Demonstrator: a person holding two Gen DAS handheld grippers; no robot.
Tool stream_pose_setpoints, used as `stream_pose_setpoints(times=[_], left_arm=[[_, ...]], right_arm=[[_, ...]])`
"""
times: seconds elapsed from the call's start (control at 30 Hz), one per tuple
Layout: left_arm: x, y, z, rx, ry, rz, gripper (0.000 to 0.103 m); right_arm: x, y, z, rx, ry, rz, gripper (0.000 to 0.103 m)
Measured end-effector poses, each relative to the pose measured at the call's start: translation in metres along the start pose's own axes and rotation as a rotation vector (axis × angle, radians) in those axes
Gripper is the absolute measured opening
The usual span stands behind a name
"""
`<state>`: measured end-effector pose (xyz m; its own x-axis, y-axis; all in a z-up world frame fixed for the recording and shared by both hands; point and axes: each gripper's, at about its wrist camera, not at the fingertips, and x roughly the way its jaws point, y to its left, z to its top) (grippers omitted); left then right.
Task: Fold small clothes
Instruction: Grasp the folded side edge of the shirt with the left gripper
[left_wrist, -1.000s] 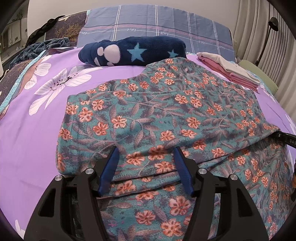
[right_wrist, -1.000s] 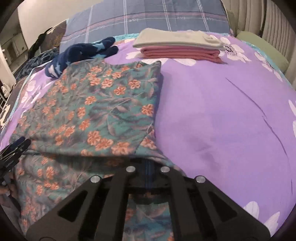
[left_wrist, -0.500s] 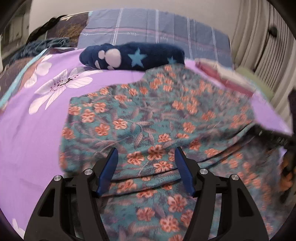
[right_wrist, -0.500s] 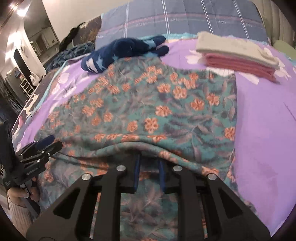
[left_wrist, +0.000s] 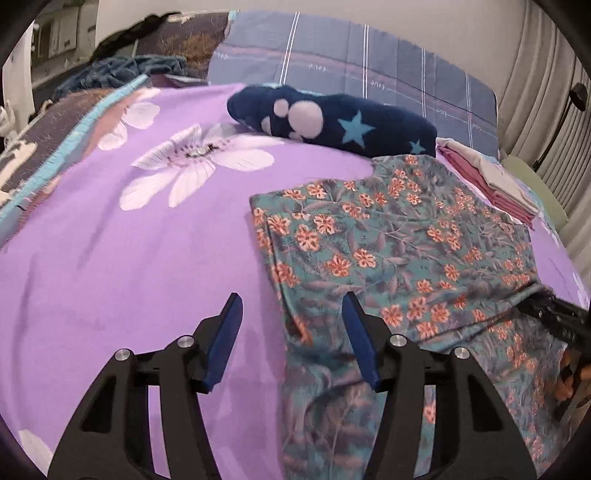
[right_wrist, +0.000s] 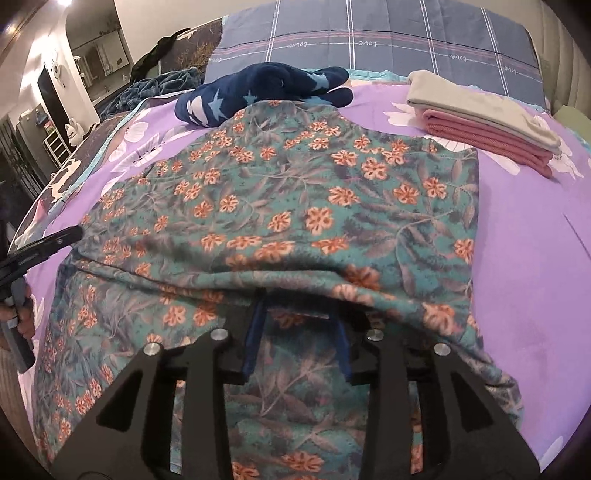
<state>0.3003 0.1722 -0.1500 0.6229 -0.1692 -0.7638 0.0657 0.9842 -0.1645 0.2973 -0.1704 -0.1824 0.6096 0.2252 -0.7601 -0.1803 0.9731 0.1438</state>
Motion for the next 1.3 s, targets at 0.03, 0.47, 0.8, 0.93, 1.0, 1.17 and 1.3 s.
stream_pose_setpoints(times=[0.03,0.47,0.8,0.93,1.0,1.17,1.3], left_arm=[[0.005,0.000,0.002,0.003,0.010,-0.003,0.042],[-0.018,-0.065,0.034,0.310,0.042,0.235,0.006],[-0.006,-0.047,0.016,0.271,0.066,0.212,0.006],[-0.010,-0.057,0.021,0.311,0.045,0.255,0.006],[-0.010,-0.063,0.022,0.347,0.042,0.305,0.006],[-0.005,-0.061,0.018,0.331,0.062,0.272,0.005],[-0.013,-0.048,0.025,0.158,0.064,0.087,0.002]], right_arm=[[0.000,0.000,0.000,-0.004,0.001,0.000,0.037],[-0.005,-0.005,-0.003,0.002,-0.005,0.006,0.040],[-0.003,-0.012,-0.008,0.013,-0.001,0.005,0.043],[-0.002,-0.009,-0.009,0.005,-0.007,0.007,0.049],[-0.002,-0.008,-0.009,0.000,-0.011,0.006,0.050],[-0.002,-0.010,-0.010,0.009,-0.013,0.019,0.050],[-0.003,-0.010,-0.010,0.010,-0.015,0.022,0.050]])
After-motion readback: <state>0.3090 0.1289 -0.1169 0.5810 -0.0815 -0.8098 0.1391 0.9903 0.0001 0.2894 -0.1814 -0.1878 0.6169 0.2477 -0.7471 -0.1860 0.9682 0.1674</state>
